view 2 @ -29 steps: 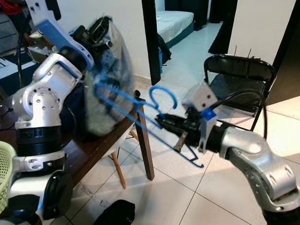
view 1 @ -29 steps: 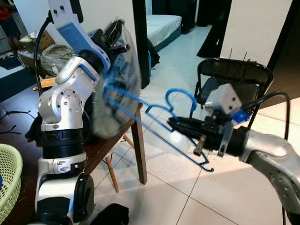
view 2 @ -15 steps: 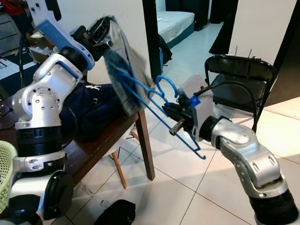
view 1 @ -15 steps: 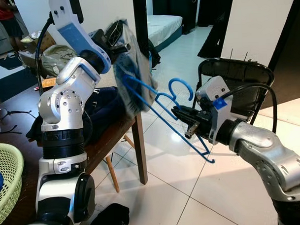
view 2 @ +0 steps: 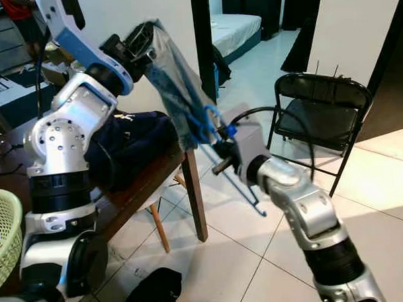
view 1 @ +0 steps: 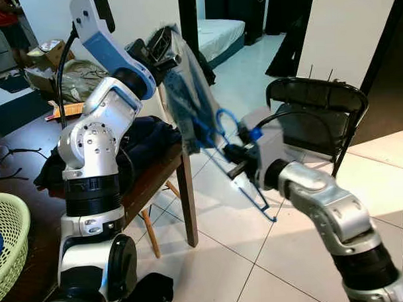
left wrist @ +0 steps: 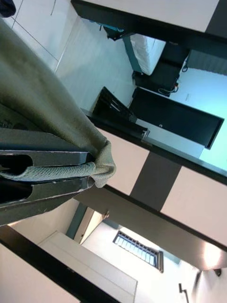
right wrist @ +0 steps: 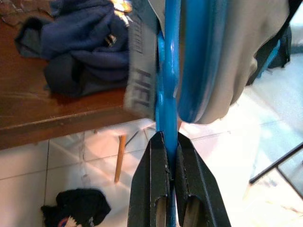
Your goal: Hang hanger
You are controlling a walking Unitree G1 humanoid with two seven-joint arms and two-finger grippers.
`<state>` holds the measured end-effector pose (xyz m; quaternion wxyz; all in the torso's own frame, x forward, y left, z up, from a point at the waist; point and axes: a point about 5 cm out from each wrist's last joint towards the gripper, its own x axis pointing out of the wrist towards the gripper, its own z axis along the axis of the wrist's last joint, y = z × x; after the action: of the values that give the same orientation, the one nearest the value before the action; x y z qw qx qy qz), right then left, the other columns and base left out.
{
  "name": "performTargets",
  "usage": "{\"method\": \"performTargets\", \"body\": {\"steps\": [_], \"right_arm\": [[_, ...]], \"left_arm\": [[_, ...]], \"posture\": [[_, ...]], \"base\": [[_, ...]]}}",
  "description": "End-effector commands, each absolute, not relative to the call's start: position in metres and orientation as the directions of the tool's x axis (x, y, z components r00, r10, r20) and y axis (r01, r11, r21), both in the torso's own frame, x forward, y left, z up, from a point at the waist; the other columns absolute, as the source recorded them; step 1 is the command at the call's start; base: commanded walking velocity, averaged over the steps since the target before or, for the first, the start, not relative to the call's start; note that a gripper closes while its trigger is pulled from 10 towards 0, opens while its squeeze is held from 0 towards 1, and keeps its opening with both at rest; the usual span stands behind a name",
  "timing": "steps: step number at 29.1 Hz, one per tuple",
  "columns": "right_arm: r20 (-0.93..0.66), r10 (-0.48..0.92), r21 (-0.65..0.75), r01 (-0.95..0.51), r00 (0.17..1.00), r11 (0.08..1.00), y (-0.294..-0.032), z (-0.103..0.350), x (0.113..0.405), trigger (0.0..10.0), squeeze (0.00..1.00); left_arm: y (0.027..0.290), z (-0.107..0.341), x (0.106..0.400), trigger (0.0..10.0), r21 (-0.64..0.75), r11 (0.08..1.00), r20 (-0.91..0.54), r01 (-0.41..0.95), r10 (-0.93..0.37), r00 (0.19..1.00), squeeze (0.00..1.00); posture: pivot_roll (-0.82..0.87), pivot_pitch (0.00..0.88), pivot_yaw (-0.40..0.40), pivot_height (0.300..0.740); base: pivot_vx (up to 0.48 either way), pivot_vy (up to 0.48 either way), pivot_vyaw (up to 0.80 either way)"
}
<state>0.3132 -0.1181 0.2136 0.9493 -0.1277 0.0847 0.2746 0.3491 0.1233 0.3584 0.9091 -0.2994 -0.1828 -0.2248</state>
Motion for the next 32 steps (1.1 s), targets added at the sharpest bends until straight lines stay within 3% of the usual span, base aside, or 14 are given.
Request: {"method": "performTargets", "body": {"steps": [1, 6, 8, 10, 12, 14, 17, 22, 25, 27, 30, 31, 32], "right_arm": [[-0.265, 0.478, -0.188, -0.531, 0.838, 0.826, -0.117, 0.209, 0.315, 10.0, 0.0], [-0.27, 0.47, -0.184, -0.524, 0.84, 0.831, -0.117, 0.208, 0.315, 10.0, 0.0], [-0.29, 0.419, -0.164, -0.476, 0.86, 0.864, -0.13, 0.205, 0.316, 10.0, 0.0], [-0.35, 0.348, -0.158, -0.421, 0.87, 0.893, -0.155, 0.198, 0.312, 10.0, 0.0], [-0.35, 0.348, -0.158, -0.421, 0.87, 0.893, -0.155, 0.198, 0.312, 10.0, 0.0], [-0.435, 0.278, -0.198, -0.392, 0.856, 0.898, -0.182, 0.19, 0.304, 10.0, 0.0], [-0.455, 0.231, -0.218, -0.359, 0.86, 0.907, -0.194, 0.188, 0.303, 10.0, 0.0], [-0.351, -0.047, -0.281, -0.057, 0.935, 0.958, -0.248, 0.207, 0.315, 10.0, 0.0], [-0.266, -0.098, -0.248, 0.03, 0.959, 0.968, -0.256, 0.22, 0.32, 10.0, 0.0], [-0.241, -0.08, -0.221, 0.025, 0.967, 0.975, -0.252, 0.223, 0.322, 10.0, 0.0], [-0.218, 0.044, -0.179, -0.084, 0.975, 0.98, -0.234, 0.226, 0.323, 10.0, 0.0], [-0.201, 0.189, -0.179, -0.225, 0.961, 0.958, -0.215, 0.228, 0.319, 10.0, 0.0], [-0.201, 0.189, -0.179, -0.225, 0.961, 0.958, -0.215, 0.228, 0.319, 10.0, 0.0]], "left_arm": [[0.126, 0.364, 0.347, 10.0, -0.462, 0.717, 0.482, 0.523, -0.292, 0.826, 0.0], [0.126, 0.365, 0.347, 10.0, -0.461, 0.717, 0.483, 0.522, -0.291, 0.826, 0.0], [0.137, 0.362, 0.349, 10.0, -0.455, 0.751, 0.469, 0.479, -0.255, 0.846, 0.0], [0.162, 0.354, 0.356, 10.0, -0.442, 0.825, 0.429, 0.354, -0.152, 0.891, 0.0], [0.162, 0.354, 0.356, 10.0, -0.442, 0.825, 0.429, 0.354, -0.152, 0.891, 0.0], [0.187, 0.347, 0.36, 10.0, -0.446, 0.871, 0.383, 0.206, -0.022, 0.923, 0.0], [0.194, 0.345, 0.361, 10.0, -0.445, 0.881, 0.37, 0.162, 0.016, 0.929, 0.0], [0.197, 0.333, 0.36, 10.0, -0.449, 0.887, 0.324, 0.105, 0.053, 0.945, 0.0], [0.19, 0.327, 0.359, 10.0, -0.461, 0.879, 0.307, 0.121, 0.03, 0.951, 0.0], [0.184, 0.324, 0.359, 10.0, -0.466, 0.874, 0.301, 0.136, 0.012, 0.954, 0.0], [0.175, 0.321, 0.358, 10.0, -0.466, 0.87, 0.298, 0.162, -0.018, 0.955, 0.0], [0.172, 0.321, 0.359, 10.0, -0.462, 0.87, 0.299, 0.173, -0.031, 0.954, 0.0], [0.172, 0.321, 0.359, 10.0, -0.462, 0.87, 0.299, 0.173, -0.031, 0.954, 0.0]], "posture": [[0.02, 0.0, 0.068, 0.735], [0.02, 0.0, 0.068, 0.735], [0.01, 0.001, 0.07, 0.735], [0.0, 0.004, 0.072, 0.735], [0.0, 0.004, 0.072, 0.735], [0.0, 0.004, 0.071, 0.735], [0.0, 0.004, 0.071, 0.735], [0.0, 0.0, 0.073, 0.735], [0.0, 0.0, 0.073, 0.735], [0.0, 0.0, 0.073, 0.735], [0.01, 0.0, 0.07, 0.735], [0.01, 0.0, 0.07, 0.735], [0.01, 0.0, 0.07, 0.735]], "base": [[0.0, 0.0, 0.0], [0.0, 0.0, 0.0], [0.0, 0.0, 0.0], [0.0, 0.0, 0.0], [0.0, 0.0, 0.0], [0.0, 0.0, 0.0], [0.0, 0.0, 0.0], [0.0, 0.0, 0.0], [0.0, 0.0, 0.0], [0.0, 0.0, 0.0], [0.0, 0.0, 0.0], [0.0, 0.0, 0.0], [0.0, 0.0, 0.0]]}}
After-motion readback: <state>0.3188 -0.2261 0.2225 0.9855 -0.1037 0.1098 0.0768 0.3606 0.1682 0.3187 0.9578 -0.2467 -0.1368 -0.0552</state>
